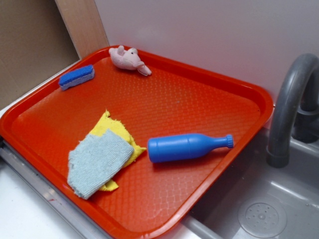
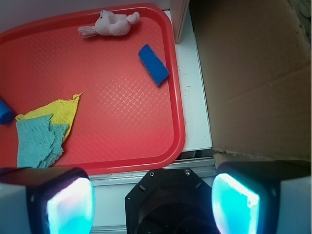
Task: Grab the blue bottle.
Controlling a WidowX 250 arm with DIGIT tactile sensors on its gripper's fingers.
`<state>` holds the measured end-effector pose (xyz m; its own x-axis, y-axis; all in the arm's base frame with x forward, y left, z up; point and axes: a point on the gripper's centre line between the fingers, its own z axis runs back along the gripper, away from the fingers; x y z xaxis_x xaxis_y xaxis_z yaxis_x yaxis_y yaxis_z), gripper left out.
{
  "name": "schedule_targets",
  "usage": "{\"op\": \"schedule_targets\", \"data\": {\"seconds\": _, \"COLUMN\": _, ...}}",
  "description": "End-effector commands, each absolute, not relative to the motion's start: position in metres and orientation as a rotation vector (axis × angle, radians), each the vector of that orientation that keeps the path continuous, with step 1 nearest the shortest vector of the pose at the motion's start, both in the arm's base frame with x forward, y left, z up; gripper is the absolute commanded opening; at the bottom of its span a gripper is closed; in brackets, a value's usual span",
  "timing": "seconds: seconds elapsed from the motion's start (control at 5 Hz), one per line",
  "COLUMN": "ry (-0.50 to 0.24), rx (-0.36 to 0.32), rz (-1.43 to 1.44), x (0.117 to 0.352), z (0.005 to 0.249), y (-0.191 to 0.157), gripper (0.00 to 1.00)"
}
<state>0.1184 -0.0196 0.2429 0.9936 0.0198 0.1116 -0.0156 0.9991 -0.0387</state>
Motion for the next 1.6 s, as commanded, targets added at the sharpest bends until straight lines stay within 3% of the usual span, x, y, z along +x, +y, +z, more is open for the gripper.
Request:
{"op": "schedule_targets", "data": {"seconds": 0.0, "ry": -0.112, "rx": -0.038, "rz": 0.018, "x": 0.118, "z": 0.243, "y": -0.020, "gripper": 1.00}}
{"op": "schedule_targets", "data": {"seconds": 0.2, "ry": -0.140, "rx": -0.008, "rz": -0.165, "x": 0.135, "z": 0.241, "y": -0.051, "gripper": 1.00}}
{"op": "schedule_targets", "data": {"seconds": 0.4, "ry": -0.245, "rx": 0.005, "rz": -0.349, "x": 0.145, "z": 0.242, "y": -0.088, "gripper": 1.00}}
{"op": "schedule_targets", "data": {"seconds": 0.6, "ry": -0.368, "rx": -0.018, "rz": -0.596, "x": 0.137, "z": 0.228, "y": -0.126, "gripper": 1.00}}
{"op": "schedule_targets", "data": {"seconds": 0.8, "ry": -0.438, "rx": -0.111, "rz": -0.706, "x": 0.142, "z": 0.209, "y": -0.164, "gripper": 1.00}}
{"op": "schedule_targets", "data": {"seconds": 1.0, "ry": -0.445, "rx": -0.170, "rz": -0.780, "x": 0.145, "z": 0.195, "y": -0.198, "gripper": 1.00}}
{"op": "schedule_targets", "data": {"seconds": 1.2, "ry": -0.414, "rx": -0.187, "rz": -0.823, "x": 0.160, "z": 0.176, "y": -0.239, "gripper": 1.00}}
{"op": "schedule_targets", "data": {"seconds": 1.4, "ry": -0.365, "rx": -0.151, "rz": -0.893, "x": 0.169, "z": 0.146, "y": -0.275, "gripper": 1.00}}
